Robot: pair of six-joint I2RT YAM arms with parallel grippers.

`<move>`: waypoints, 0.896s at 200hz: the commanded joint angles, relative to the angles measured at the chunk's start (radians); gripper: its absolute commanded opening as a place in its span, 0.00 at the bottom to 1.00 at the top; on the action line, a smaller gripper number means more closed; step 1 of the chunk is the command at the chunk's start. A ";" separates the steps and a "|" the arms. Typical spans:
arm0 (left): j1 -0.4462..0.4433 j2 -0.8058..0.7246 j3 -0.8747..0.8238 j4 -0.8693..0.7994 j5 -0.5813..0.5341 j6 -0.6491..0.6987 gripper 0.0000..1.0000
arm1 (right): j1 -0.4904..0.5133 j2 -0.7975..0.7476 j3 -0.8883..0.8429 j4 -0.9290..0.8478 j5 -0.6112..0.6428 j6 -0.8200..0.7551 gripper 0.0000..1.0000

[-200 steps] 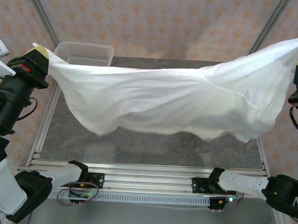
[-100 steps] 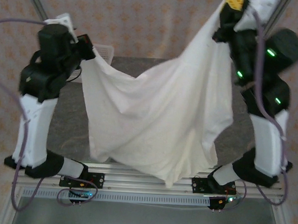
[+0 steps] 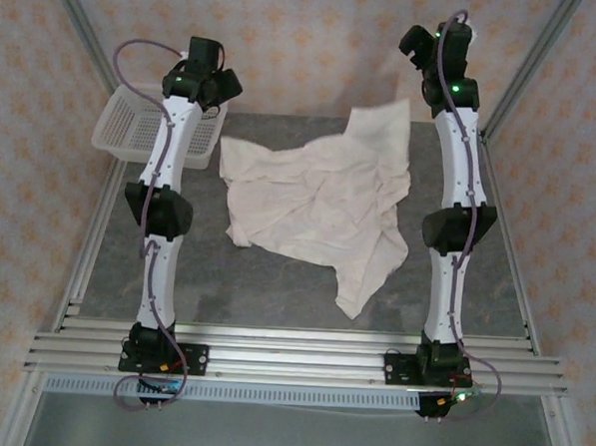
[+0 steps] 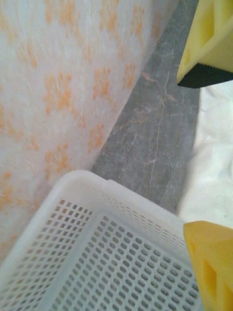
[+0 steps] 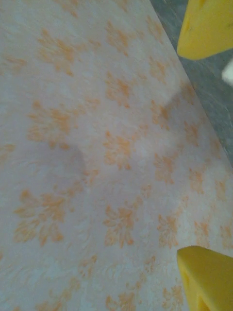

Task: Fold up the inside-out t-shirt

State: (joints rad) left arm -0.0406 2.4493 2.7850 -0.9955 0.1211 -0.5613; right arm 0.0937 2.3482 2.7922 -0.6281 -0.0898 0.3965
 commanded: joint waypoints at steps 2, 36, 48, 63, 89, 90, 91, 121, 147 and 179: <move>0.027 -0.128 0.063 -0.038 0.193 -0.032 0.79 | 0.051 -0.133 0.060 0.096 -0.173 0.139 0.99; 0.006 -0.465 -0.481 0.098 0.354 -0.007 0.84 | 0.095 -0.296 -0.037 -0.214 -0.251 0.174 0.99; -0.019 -0.620 -0.717 0.162 0.345 0.000 0.82 | 0.129 -0.387 -0.187 -0.318 -0.216 0.134 0.99; -0.054 -0.776 -0.981 0.211 0.299 0.009 0.80 | 0.181 -0.583 -0.592 -0.251 -0.154 0.096 1.00; -0.103 -0.973 -1.340 0.254 0.217 0.021 0.79 | 0.184 -0.977 -1.381 0.118 -0.032 0.228 0.93; -0.105 -0.978 -1.350 0.255 0.213 0.021 0.79 | 0.183 -0.989 -1.402 0.121 -0.025 0.231 0.93; -0.106 -0.985 -1.364 0.256 0.210 0.021 0.79 | 0.182 -1.000 -1.421 0.124 -0.017 0.234 0.93; -0.150 -1.078 -1.621 0.276 0.134 0.048 0.79 | 0.151 -1.222 -1.855 0.084 0.078 0.333 0.86; -0.160 -1.057 -1.729 0.291 0.094 0.053 0.79 | 0.149 -1.286 -2.083 0.115 -0.039 0.432 0.82; -0.160 -1.003 -1.765 0.348 0.101 0.032 0.78 | 0.161 -1.265 -2.237 0.224 -0.118 0.496 0.77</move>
State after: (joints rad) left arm -0.1967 1.4261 1.0248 -0.7341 0.2565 -0.5304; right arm 0.2462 1.0885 0.6090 -0.5282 -0.1532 0.8078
